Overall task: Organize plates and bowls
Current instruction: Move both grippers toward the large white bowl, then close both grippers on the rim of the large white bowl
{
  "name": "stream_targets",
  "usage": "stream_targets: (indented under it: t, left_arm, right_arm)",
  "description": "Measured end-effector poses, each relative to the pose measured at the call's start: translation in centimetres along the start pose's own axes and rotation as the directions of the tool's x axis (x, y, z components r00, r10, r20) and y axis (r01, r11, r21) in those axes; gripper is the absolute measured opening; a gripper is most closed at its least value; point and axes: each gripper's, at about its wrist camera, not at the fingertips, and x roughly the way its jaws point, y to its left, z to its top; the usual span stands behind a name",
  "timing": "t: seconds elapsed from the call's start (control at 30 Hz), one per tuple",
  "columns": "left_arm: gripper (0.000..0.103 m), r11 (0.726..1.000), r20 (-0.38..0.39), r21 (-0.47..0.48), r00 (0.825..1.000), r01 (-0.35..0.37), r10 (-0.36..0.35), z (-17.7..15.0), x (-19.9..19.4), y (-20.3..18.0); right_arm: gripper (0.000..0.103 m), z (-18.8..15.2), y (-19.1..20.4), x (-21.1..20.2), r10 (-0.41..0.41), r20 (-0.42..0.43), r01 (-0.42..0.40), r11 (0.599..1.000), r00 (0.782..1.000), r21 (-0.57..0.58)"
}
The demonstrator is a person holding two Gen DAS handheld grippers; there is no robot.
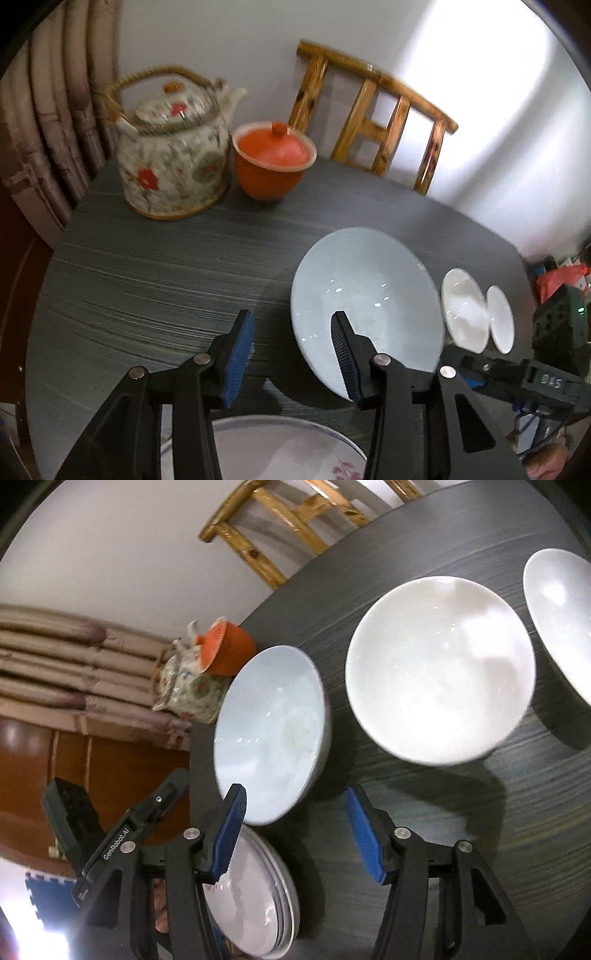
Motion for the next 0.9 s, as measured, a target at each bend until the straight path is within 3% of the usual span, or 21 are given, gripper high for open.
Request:
stream_targets:
  t: [0.17, 0.23, 0.27, 0.3, 0.33, 0.37, 0.47, 0.63, 0.9]
  left_arm:
    - [0.044, 0.999, -0.041, 0.017, 0.998, 0.043, -0.042, 0.6, 2.9, 0.0]
    - [0.044, 0.997, -0.062, 0.025, 0.996, 0.068, -0.066, 0.8, 3.9, -0.3]
    - [0.035, 0.998, -0.074, 0.039, 0.996, 0.056, -0.053, 0.9, 4.4, -0.6]
    - [0.02, 0.998, -0.092, 0.059, 0.995, 0.028, -0.023, 0.9, 5.0, -1.0]
    - [0.016, 0.997, -0.095, 0.079, 0.995, -0.025, 0.033, 0.9, 5.4, -1.2]
    - [0.013, 0.996, -0.09, 0.082, 0.995, -0.033, 0.041, 1.0, 5.3, -1.2]
    - [0.009, 0.999, -0.08, 0.045, 0.997, 0.0, 0.004, 0.5, 4.2, -1.2]
    - [0.009, 0.992, -0.02, 0.128, 1.0, -0.02, 0.023, -1.7, 0.1, -4.5]
    - [0.013, 0.976, -0.004, 0.214, 0.999, 0.033, -0.033, -9.0, -4.7, -12.3]
  right_arm:
    - [0.054, 1.0, 0.4, 2.0, -0.028, -0.01, 0.028, 1.0, 1.0, -0.009]
    - [0.047, 1.4, 0.5, 2.5, -0.054, -0.008, 0.054, 0.998, 0.998, -0.022]
    - [0.034, 1.7, 0.6, 3.0, -0.068, -0.012, 0.068, 0.997, 0.998, -0.031]
    - [0.029, 1.9, 0.6, 3.4, -0.072, -0.026, 0.071, 0.997, 0.997, -0.04]
    - [0.024, 2.1, 0.6, 4.0, -0.095, -0.04, 0.093, 0.994, 0.995, -0.057]
    - [0.018, 2.0, 0.7, 4.3, -0.11, -0.044, 0.106, 0.992, 0.993, -0.073]
    - [0.019, 1.9, 1.1, 4.4, -0.132, -0.046, 0.125, 0.984, 0.99, -0.128]
    - [0.019, 0.9, 0.8, 3.3, -0.133, -0.055, 0.122, 0.977, 0.99, -0.172]
    - [0.019, -3.9, -0.9, -5.3, -0.096, -0.022, 0.088, 0.967, 0.995, -0.238]
